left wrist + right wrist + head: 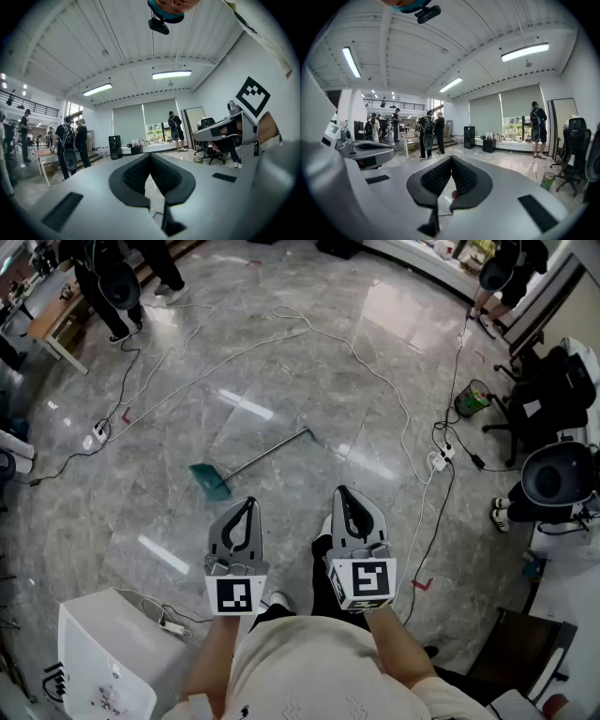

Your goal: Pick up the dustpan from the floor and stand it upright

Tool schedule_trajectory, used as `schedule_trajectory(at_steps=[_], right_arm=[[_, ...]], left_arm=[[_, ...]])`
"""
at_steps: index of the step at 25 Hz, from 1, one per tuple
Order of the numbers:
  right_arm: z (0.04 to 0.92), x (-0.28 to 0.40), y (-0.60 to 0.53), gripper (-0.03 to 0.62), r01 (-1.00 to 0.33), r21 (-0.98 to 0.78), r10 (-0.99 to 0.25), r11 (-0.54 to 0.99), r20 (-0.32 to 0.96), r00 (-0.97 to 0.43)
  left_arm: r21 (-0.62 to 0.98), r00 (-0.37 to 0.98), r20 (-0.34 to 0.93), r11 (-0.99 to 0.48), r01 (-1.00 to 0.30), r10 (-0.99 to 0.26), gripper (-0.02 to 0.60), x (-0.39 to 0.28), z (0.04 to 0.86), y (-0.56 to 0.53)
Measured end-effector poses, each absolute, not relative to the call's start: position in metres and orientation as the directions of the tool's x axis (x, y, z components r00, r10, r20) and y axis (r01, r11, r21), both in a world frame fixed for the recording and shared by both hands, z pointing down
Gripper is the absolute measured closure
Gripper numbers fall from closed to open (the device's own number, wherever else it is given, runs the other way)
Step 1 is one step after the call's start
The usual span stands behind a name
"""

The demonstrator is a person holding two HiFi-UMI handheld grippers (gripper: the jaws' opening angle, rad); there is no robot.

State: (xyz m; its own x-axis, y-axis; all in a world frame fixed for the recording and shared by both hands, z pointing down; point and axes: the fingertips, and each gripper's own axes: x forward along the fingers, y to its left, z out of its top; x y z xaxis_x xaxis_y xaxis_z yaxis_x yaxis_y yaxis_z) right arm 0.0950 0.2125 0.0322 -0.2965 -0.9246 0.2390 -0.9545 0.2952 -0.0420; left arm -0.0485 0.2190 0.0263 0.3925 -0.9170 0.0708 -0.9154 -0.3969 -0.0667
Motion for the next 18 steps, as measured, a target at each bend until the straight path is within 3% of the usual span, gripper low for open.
schedule_trajectory(at_steps=[6, 13, 18], right_arm=[[0.044, 0.166, 0.059, 0.577, -0.943, -0.039, -0.904, 0.331, 0.275, -0.329], [0.075, 0.200, -0.051, 0.577, -0.959, -0.068, -0.892, 0.276, 0.354, -0.282], [0.132, 0.188, -0.112, 0.577, -0.961, -0.031, -0.869, 0.275, 0.421, -0.262]], left_arm=[[-0.376, 0.450, 0.154, -0.473, -0.797, -0.880, 0.574, 0.029, 0.037, 0.062], [-0.312, 0.455, 0.215, -0.502, -0.807, -0.865, 0.574, 0.063, 0.073, -0.043], [-0.189, 0.514, 0.368, -0.604, -0.774, -0.775, 0.574, 0.063, 0.192, -0.111]])
